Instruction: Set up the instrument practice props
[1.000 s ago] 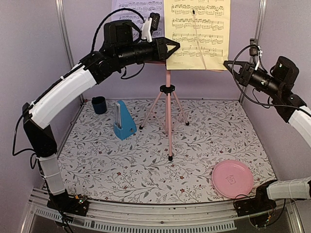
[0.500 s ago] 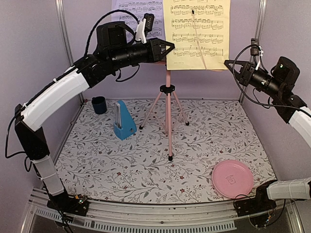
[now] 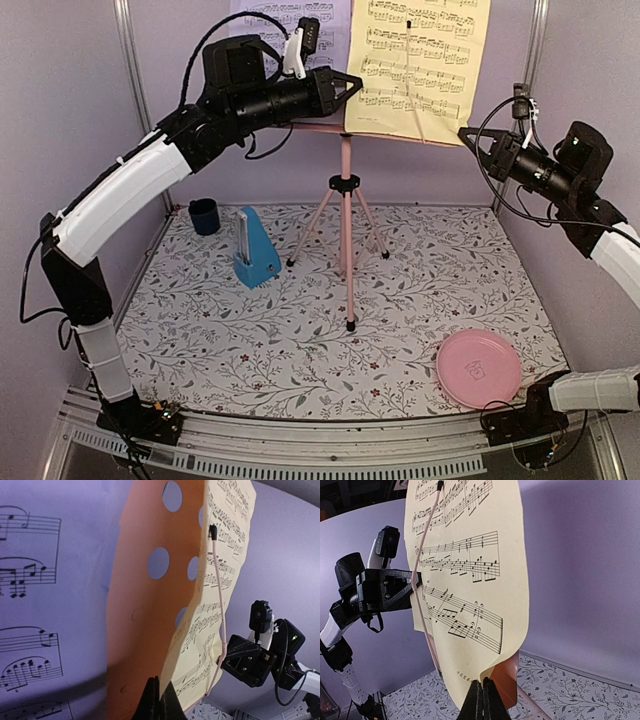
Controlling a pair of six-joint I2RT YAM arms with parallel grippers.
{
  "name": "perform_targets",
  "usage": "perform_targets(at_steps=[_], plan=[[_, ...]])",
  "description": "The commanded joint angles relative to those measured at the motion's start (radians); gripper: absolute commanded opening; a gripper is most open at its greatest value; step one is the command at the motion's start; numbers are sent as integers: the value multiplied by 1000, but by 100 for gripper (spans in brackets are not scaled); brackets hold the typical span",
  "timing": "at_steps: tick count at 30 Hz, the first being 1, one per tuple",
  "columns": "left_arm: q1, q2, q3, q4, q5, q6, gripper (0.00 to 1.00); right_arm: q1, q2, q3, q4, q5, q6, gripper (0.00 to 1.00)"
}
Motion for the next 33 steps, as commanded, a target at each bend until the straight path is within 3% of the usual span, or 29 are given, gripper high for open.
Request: perform_targets(at_steps=[1,22,27,33], plan=[[14,30,65,-5,-23,12,0,8,-4,-8,42,20,19,0],[48,37,66,-10,-54,27,0,38,29,-9,100,75,36,0],[49,29,62,-13,-37,35,22,41,22,-8,100,86,35,10],[38,-16,24,-6,-48,47,35,41,-13,-1,84,125,25,30]])
